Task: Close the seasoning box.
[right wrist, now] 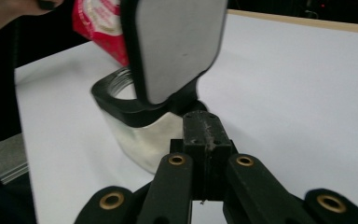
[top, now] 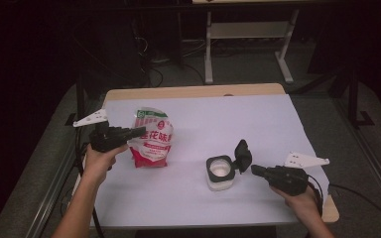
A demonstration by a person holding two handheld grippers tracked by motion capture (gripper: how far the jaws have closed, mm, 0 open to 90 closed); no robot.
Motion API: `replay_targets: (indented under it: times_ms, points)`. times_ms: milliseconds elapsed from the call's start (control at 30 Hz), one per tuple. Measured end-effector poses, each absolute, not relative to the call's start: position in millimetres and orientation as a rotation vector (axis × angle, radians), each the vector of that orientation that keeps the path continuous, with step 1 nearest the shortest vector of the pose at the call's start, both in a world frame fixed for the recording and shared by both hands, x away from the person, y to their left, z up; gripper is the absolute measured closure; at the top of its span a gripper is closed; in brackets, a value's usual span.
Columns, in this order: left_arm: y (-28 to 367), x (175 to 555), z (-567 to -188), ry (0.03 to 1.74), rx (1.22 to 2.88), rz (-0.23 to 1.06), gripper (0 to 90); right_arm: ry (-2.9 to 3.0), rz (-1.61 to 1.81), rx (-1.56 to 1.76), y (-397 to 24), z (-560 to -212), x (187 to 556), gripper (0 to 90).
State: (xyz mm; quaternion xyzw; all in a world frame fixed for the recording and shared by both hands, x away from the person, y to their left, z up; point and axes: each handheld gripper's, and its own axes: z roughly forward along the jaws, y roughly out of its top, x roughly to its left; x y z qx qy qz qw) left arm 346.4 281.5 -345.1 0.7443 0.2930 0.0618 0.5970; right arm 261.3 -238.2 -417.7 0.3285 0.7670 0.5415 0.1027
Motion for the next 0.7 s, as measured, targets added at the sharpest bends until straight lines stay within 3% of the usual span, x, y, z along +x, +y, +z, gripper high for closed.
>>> replay_targets:
  times_ms: [700]
  points:
    - [316,313,-391,0.765,1.849,0.230,89.5,2.225,1.564,1.012,-233,-418,278,90.0]
